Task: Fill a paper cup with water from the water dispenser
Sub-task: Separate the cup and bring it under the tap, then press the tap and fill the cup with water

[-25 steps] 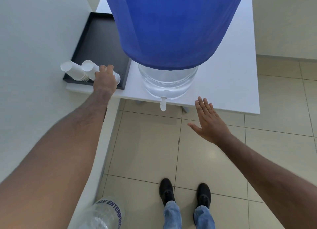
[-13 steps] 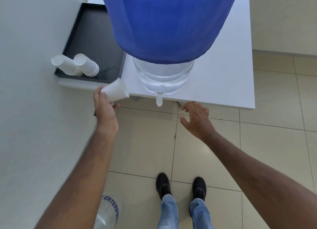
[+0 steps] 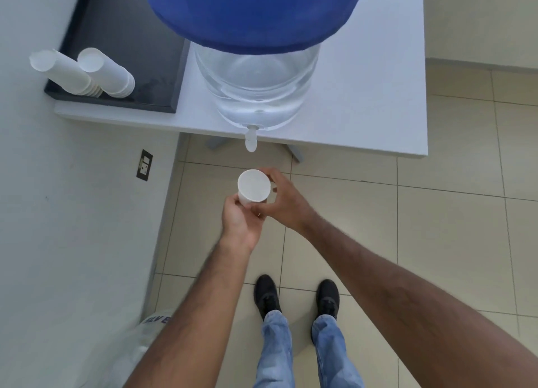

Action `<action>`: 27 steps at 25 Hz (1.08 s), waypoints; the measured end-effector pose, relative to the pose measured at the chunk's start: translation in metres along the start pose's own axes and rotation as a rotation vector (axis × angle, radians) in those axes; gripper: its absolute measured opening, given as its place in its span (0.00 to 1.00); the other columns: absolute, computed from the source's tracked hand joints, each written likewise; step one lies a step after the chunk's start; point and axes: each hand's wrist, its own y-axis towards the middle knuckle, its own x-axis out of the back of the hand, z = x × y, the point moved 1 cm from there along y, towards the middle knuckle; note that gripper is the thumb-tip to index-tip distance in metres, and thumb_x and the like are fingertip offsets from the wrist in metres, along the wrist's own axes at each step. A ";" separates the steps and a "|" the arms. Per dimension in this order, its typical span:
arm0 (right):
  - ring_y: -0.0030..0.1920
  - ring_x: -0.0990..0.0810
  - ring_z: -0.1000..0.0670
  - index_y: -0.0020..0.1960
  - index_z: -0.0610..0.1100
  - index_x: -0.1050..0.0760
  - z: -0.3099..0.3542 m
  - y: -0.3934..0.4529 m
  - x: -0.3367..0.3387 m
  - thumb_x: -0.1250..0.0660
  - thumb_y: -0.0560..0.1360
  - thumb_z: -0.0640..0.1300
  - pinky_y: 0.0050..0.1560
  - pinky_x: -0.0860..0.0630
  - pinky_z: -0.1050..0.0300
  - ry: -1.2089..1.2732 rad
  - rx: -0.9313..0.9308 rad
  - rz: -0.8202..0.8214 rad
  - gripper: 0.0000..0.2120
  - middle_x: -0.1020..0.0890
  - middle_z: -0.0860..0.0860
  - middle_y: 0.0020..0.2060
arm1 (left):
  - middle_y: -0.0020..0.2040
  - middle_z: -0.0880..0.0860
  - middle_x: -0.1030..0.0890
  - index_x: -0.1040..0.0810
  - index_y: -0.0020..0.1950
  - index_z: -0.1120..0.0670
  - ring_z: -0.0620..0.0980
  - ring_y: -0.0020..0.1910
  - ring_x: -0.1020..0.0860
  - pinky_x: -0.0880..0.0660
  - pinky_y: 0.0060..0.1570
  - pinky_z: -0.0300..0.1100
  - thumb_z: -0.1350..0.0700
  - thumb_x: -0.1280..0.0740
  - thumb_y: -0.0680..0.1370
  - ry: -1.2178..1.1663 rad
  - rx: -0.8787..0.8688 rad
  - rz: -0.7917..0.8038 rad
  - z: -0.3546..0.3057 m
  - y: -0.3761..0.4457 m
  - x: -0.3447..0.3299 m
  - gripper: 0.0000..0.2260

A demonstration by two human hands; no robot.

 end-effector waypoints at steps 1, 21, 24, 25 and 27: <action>0.65 0.21 0.54 0.70 0.46 0.26 -0.004 0.001 -0.001 0.15 0.68 0.46 0.58 0.31 0.76 0.027 -0.015 -0.023 0.35 0.18 0.53 0.63 | 0.41 0.54 0.17 0.21 0.54 0.57 0.52 0.40 0.21 0.23 0.39 0.42 0.57 0.48 0.84 0.018 0.007 0.008 0.004 0.002 -0.002 0.16; 0.61 0.19 0.50 0.69 0.48 0.28 -0.056 0.108 -0.035 0.16 0.67 0.51 0.53 0.20 0.59 0.008 -0.082 -0.299 0.35 0.17 0.54 0.61 | 0.71 0.52 0.23 0.25 0.72 0.56 0.58 0.72 0.28 0.32 0.73 0.46 0.59 0.31 0.82 1.721 -1.570 -0.010 -0.065 0.017 -0.033 0.18; 0.61 0.18 0.51 0.69 0.47 0.28 -0.059 0.113 -0.040 0.15 0.66 0.47 0.52 0.21 0.61 0.032 -0.072 -0.312 0.36 0.17 0.53 0.61 | 0.69 0.50 0.21 0.23 0.70 0.54 0.58 0.68 0.27 0.29 0.68 0.46 0.56 0.33 0.83 1.727 -1.593 -0.002 -0.072 0.020 -0.033 0.15; 0.61 0.18 0.50 0.68 0.47 0.28 -0.062 0.115 -0.042 0.15 0.66 0.46 0.54 0.20 0.58 0.045 -0.068 -0.319 0.36 0.17 0.52 0.61 | 0.68 0.49 0.21 0.22 0.69 0.54 0.57 0.66 0.26 0.29 0.66 0.45 0.56 0.33 0.83 1.725 -1.604 0.007 -0.076 0.021 -0.033 0.14; 0.61 0.18 0.49 0.68 0.47 0.28 -0.064 0.118 -0.045 0.14 0.66 0.46 0.55 0.20 0.57 0.046 -0.076 -0.325 0.36 0.17 0.52 0.61 | 0.68 0.50 0.20 0.22 0.69 0.54 0.57 0.65 0.26 0.29 0.64 0.45 0.55 0.33 0.83 1.750 -1.608 0.030 -0.082 0.021 -0.035 0.14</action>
